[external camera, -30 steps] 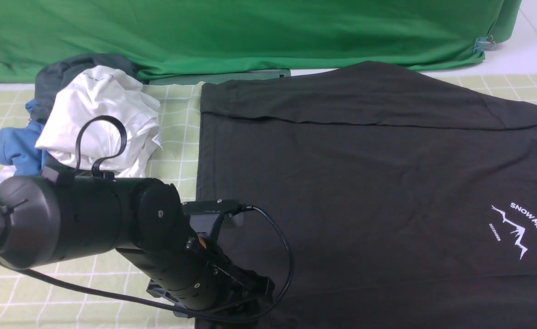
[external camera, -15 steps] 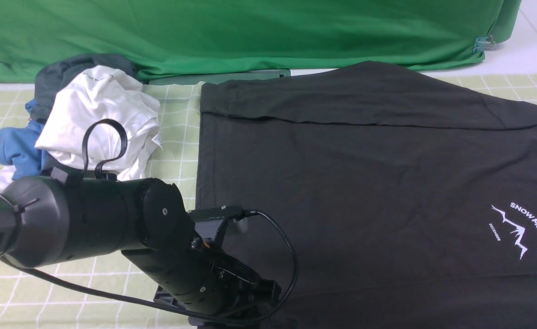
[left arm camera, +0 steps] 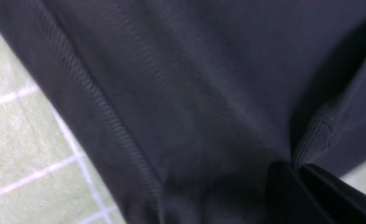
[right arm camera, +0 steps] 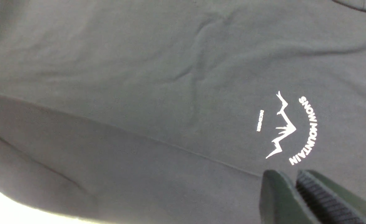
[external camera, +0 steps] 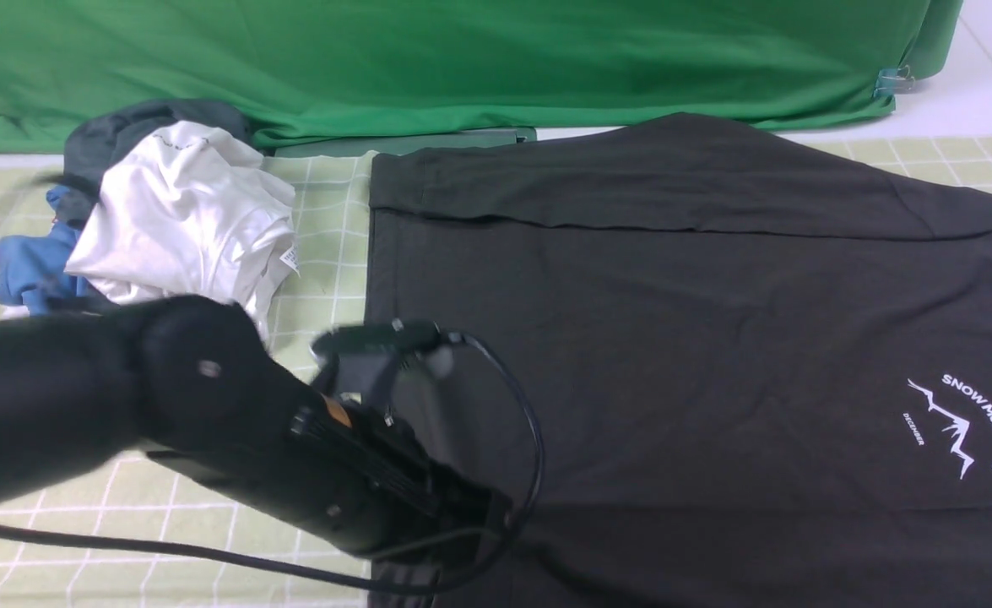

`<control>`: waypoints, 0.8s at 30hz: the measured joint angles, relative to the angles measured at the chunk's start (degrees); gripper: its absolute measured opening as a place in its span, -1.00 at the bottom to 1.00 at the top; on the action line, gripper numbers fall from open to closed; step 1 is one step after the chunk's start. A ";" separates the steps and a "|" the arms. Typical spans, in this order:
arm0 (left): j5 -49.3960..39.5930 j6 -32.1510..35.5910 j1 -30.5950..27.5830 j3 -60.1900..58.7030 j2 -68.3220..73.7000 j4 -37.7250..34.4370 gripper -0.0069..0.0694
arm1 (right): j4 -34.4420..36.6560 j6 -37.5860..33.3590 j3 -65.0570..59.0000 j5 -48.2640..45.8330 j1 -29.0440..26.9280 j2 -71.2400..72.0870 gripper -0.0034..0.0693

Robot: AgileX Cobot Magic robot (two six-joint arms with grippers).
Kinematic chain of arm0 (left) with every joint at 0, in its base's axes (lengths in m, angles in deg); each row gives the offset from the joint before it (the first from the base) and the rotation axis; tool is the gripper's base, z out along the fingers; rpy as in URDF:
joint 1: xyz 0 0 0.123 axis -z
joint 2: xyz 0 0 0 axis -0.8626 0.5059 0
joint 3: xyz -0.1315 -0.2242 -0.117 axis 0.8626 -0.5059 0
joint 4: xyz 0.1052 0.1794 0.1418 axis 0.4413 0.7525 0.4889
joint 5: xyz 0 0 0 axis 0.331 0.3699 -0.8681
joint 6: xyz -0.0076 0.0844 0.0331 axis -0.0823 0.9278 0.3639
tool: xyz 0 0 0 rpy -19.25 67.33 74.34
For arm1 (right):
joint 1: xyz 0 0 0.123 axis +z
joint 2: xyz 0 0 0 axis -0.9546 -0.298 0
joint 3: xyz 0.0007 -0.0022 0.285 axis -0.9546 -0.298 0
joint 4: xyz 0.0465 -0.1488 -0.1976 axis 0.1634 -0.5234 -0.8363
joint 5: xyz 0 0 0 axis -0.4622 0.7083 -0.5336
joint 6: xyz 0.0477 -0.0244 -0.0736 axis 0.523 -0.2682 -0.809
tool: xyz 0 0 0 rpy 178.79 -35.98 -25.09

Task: Fold a long-sleeved shirt over a green coffee tablecloth.
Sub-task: 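Grasp the left edge of the dark T-shirt lying flat on the table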

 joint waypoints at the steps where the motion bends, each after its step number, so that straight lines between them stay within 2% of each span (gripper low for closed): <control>1: -0.81 -0.76 0.00 0.61 -1.04 0.32 -0.77 | 0.00 0.00 0.00 0.00 0.00 0.00 -0.63; 7: -4.51 -3.15 0.00 2.16 -2.13 2.58 -0.77 | 0.00 0.00 0.00 0.00 0.00 0.00 -0.62; 19: -2.75 -6.62 0.00 -3.77 6.42 2.89 -0.76 | 0.00 0.00 0.00 0.04 0.00 0.00 -0.58; 24: -1.31 -7.88 0.00 -3.83 8.10 3.32 -0.60 | 0.00 0.00 0.00 0.04 0.00 0.00 -0.57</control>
